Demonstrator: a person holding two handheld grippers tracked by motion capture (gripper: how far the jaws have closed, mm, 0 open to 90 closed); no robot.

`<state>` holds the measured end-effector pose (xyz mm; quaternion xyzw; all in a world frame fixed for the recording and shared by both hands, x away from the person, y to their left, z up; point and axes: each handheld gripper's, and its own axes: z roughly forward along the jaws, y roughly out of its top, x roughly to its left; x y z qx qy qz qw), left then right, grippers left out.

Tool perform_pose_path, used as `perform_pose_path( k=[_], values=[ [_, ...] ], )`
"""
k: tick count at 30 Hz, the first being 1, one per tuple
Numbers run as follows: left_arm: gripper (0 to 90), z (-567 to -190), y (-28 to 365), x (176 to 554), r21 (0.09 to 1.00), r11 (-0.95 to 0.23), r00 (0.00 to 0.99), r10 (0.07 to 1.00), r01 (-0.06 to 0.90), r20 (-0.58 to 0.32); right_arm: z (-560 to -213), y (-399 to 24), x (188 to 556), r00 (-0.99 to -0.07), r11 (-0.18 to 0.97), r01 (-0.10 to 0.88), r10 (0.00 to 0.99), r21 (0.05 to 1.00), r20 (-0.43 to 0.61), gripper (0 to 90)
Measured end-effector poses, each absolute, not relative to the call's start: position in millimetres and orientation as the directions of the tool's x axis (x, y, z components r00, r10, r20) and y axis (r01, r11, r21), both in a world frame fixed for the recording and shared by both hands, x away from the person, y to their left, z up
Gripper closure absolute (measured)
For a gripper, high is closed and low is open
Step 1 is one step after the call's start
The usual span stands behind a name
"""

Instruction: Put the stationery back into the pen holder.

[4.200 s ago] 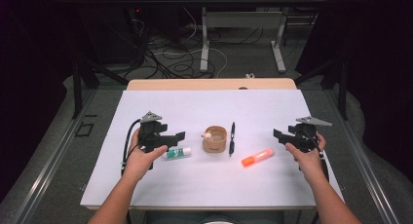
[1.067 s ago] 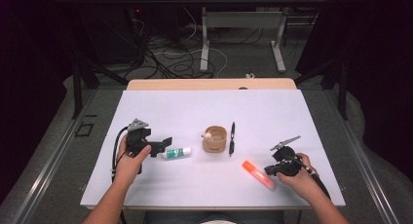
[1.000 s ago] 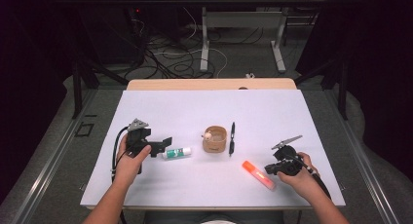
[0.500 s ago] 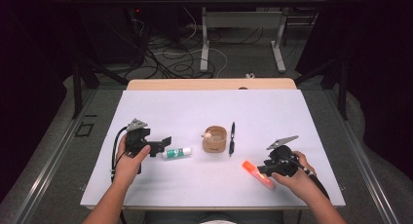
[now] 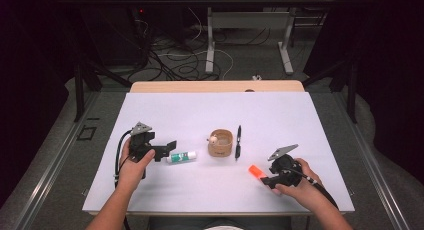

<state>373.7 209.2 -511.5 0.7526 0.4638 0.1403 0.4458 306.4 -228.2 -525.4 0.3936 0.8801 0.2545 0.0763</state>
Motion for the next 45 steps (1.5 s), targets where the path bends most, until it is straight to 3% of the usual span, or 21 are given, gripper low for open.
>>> perform_pose_path(
  k=[9, 10, 11, 12, 13, 16, 37, 45],
  values=[
    [1.0, -512, 206, 374, 0.798, -0.182, 0.536, 0.820, 0.574, -0.198, -531, -229, 300, -0.685, 0.596, 0.660, 0.727, 0.458, 0.041, 46.4],
    [1.0, -511, 206, 374, 0.797, -0.186, 0.537, 0.820, 0.575, -0.197, -534, -229, 299, -0.674, 0.572, 0.655, 0.737, 0.494, 0.041, 46.5],
    [1.0, -511, 206, 374, 0.798, -0.186, 0.542, 0.817, 0.573, -0.199, -532, -230, 299, -0.675, 0.591, 0.665, 0.737, 0.457, 0.029, 46.5],
    [1.0, -511, 206, 375, 0.796, -0.188, 0.542, 0.817, 0.575, -0.199, -536, -229, 298, -0.672, 0.567, 0.649, 0.740, 0.507, 0.032, 47.5],
    [1.0, -511, 205, 375, 0.801, -0.183, 0.540, 0.818, 0.570, -0.197, -531, -230, 297, -0.666, 0.589, 0.679, 0.745, 0.439, 0.030, 48.0],
    [1.0, -511, 204, 375, 0.795, -0.193, 0.546, 0.814, 0.576, -0.198, -532, -230, 296, -0.663, 0.593, 0.676, 0.749, 0.437, 0.009, 48.4],
    [1.0, -510, 202, 372, 0.797, -0.200, 0.546, 0.817, 0.570, -0.186, -531, -229, 293, -0.671, 0.611, 0.686, 0.742, 0.396, 0.017, 65.7],
    [1.0, -510, 202, 372, 0.797, -0.194, 0.543, 0.818, 0.572, -0.190, -532, -229, 293, -0.668, 0.603, 0.687, 0.744, 0.405, 0.026, 66.5]
  ],
)
